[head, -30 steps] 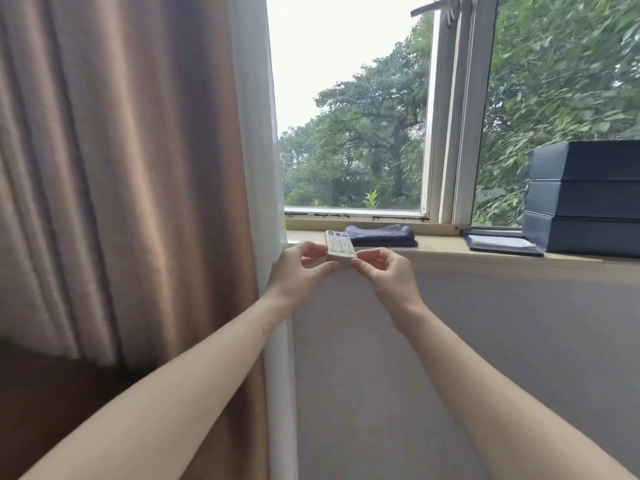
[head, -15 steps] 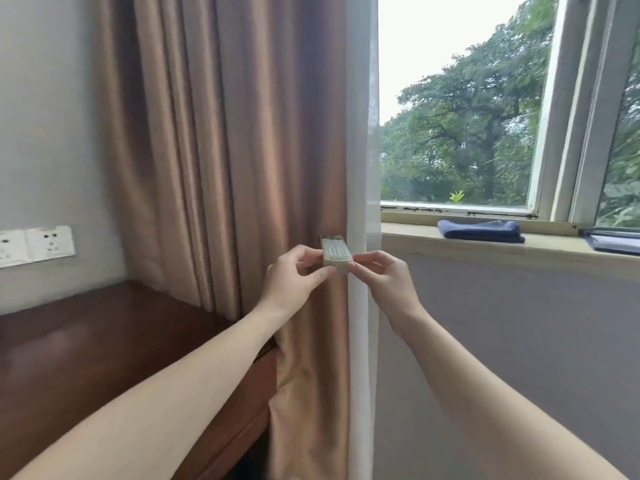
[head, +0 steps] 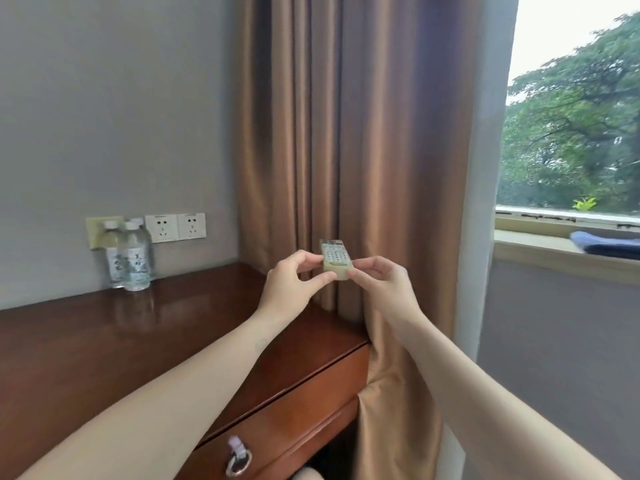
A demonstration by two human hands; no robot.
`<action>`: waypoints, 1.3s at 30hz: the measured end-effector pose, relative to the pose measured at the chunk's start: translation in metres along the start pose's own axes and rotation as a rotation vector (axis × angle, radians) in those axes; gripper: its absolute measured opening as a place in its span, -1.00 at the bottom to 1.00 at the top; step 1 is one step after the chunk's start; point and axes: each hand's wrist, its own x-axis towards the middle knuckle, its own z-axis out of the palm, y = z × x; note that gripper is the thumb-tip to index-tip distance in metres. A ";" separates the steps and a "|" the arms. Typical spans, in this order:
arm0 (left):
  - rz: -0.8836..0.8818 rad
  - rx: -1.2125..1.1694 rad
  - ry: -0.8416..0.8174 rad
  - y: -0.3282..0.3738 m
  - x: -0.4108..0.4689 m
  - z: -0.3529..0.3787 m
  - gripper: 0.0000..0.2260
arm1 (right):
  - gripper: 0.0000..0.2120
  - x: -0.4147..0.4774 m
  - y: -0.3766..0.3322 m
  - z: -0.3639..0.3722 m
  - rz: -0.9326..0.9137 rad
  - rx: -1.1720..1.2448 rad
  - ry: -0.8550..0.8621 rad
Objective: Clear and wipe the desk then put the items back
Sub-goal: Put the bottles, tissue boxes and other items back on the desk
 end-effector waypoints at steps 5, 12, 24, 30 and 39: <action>-0.073 0.088 0.073 -0.027 -0.014 -0.047 -0.71 | -0.94 -0.001 0.005 0.057 0.044 0.067 -0.119; -0.202 0.202 0.152 -0.062 -0.048 -0.121 -0.72 | -0.90 -0.016 0.011 0.145 0.087 0.134 -0.297; -0.401 0.389 0.261 -0.111 -0.115 -0.225 -0.75 | -0.94 -0.047 0.019 0.277 0.115 0.110 -0.591; -0.479 0.485 0.274 -0.136 -0.144 -0.261 -0.77 | -0.96 -0.063 0.024 0.325 0.075 0.012 -0.706; -0.655 0.639 0.262 -0.177 -0.139 -0.300 -0.74 | -0.92 -0.057 0.044 0.390 -0.045 -0.192 -0.785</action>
